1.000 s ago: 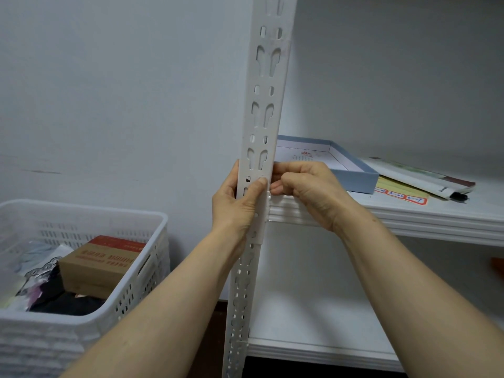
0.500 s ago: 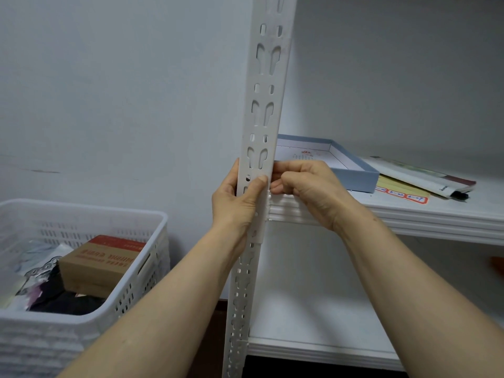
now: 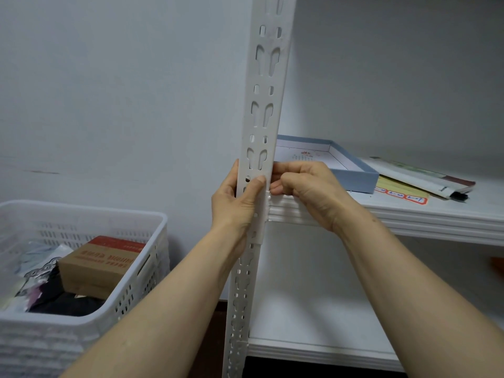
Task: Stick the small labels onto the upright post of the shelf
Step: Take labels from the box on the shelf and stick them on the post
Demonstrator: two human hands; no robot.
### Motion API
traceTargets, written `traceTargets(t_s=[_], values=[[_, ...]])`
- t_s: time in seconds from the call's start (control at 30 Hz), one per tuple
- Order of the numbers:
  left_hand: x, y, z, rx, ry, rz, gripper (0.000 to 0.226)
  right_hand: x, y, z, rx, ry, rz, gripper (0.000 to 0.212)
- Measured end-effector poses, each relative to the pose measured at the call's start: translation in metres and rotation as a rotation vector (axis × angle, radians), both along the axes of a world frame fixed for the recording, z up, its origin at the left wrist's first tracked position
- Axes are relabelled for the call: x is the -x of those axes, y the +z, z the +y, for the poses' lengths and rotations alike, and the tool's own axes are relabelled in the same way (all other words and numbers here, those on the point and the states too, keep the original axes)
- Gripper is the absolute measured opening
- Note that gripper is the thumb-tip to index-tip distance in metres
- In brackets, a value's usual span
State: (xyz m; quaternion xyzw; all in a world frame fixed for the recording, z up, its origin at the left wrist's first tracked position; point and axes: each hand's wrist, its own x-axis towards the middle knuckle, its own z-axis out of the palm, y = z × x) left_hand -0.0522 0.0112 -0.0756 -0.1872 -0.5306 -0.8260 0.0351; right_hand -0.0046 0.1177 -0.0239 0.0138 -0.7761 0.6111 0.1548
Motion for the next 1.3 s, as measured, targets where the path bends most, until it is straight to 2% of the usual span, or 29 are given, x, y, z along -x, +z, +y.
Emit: traceTargets(t_s=[0.67,0.87,1.1,1.3], values=[[-0.0001,-0.0007,-0.0006,-0.012,-0.025,0.019,0.032,-0.0008,0.0008,-0.0002,-0.002,-0.003,-0.001,0.040],[0.0002,-0.0038,-0.0013,0.011,-0.026,0.036,0.037,-0.0008,0.0001,-0.0006,-0.007,0.007,0.007,0.042],[-0.0008,-0.0006,0.0013,0.006,0.011,0.035,0.029,0.0000,-0.0007,0.0010,-0.018,0.014,0.012,0.041],[-0.0003,-0.0025,-0.0008,0.007,-0.015,0.026,0.037,0.0005,-0.0006,0.0009,-0.010,0.008,0.005,0.041]])
